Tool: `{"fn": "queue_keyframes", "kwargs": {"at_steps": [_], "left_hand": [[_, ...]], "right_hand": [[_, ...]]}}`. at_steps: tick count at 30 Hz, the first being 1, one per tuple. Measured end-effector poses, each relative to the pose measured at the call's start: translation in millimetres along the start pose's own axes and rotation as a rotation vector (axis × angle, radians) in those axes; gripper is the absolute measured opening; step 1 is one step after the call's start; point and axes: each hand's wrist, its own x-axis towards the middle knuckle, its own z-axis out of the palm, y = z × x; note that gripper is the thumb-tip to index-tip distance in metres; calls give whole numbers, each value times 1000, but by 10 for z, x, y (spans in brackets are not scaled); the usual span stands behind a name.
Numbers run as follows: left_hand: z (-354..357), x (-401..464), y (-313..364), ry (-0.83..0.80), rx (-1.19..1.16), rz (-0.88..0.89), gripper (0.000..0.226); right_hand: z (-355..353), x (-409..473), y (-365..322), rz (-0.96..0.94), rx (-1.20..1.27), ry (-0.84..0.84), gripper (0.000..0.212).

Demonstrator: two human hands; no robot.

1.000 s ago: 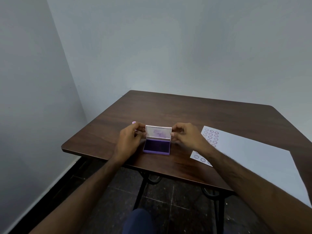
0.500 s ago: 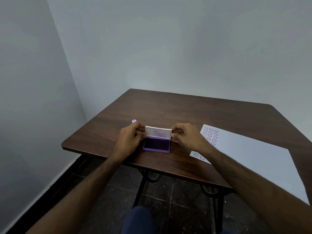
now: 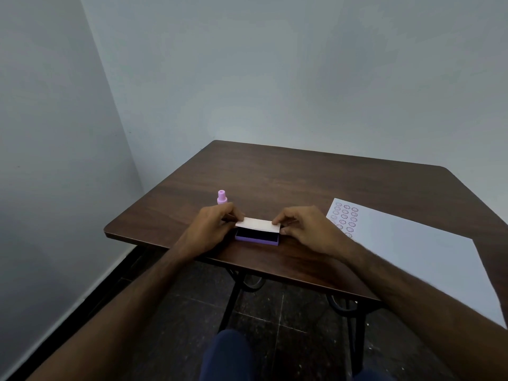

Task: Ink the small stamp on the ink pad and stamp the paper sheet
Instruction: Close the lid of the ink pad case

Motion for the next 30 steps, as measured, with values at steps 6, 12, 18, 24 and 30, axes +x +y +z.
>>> {"fn": "queue_keyframes", "kwargs": {"at_steps": [6,12,18,24,30], "left_hand": [[-45,-68,-25,-70,82,152,22],[-59,-100,-14,-153,101,212,25],[-45,-82,-17,-122,83,210,30],[-38,-76,-25,-137,86,187,30],[-26,-30,-50,-154,129,152,30]], "right_hand": [[31,10,6,-110,-164,-15,25],[31,-23,-39,-128,-163,-17,21],[54,-17,-52,-142,-251,-26,34],[82,29,-28,-181,-329,-31,33],[143,93,7,-179,-349,-14,31]]}}
